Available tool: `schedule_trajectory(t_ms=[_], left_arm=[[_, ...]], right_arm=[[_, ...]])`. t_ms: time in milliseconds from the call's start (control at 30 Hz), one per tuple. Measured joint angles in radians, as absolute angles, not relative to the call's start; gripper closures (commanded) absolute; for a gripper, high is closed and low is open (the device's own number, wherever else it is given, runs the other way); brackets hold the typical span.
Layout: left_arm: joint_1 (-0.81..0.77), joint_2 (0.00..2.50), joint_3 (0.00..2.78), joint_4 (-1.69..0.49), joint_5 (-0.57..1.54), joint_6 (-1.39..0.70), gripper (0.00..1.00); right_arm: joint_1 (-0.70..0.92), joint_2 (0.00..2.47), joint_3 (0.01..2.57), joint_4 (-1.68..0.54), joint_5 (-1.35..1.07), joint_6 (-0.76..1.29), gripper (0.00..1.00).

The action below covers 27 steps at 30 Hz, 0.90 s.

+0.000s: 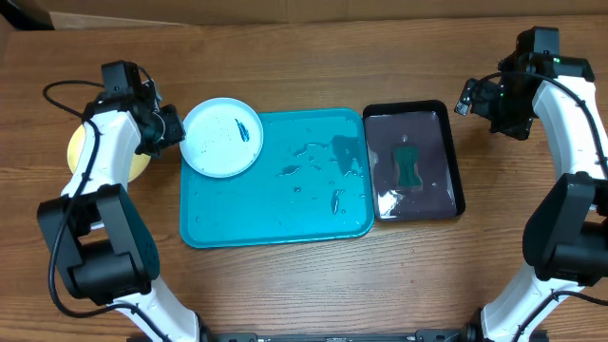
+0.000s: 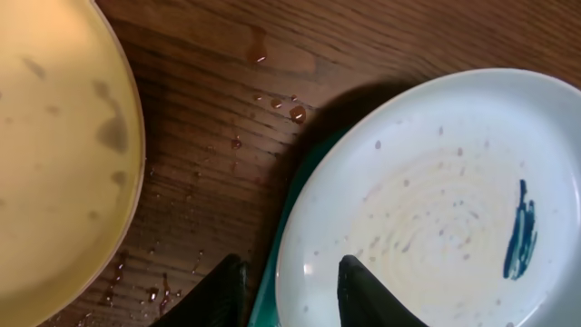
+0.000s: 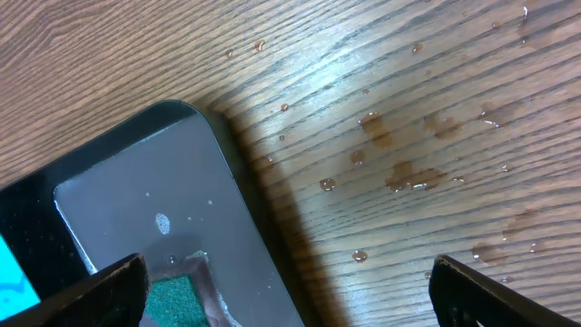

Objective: Clean dirty plates on tray and stack at the side
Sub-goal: 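Release the yellow plate and move left gripper to the light-blue plate, then grip the light-blue plate rim and slide it to tray center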

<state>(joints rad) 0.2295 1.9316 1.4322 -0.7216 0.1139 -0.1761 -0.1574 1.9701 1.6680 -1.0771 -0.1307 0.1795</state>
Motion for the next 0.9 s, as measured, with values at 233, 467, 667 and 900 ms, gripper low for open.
schedule_trajectory(t_ms=[233, 467, 667, 900], left_arm=[[0.229, 1.995, 1.432, -0.710, 0.114, -0.176, 0.62], [0.229, 2.003, 1.432, -0.701, 0.114, -0.175, 0.73], [0.229, 2.020, 1.432, -0.696, 0.114, -0.175, 0.77], [0.229, 2.024, 1.432, -0.712, 0.117, -0.175, 0.91]], right_arm=[[-0.157, 1.970, 1.668, -1.077, -0.130, 0.179, 0.00], [-0.157, 1.970, 1.668, -1.077, -0.131, 0.179, 0.00], [-0.157, 1.970, 1.668, -1.077, -0.131, 0.179, 0.00], [-0.157, 1.970, 1.668, -1.077, -0.131, 0.179, 0.00]])
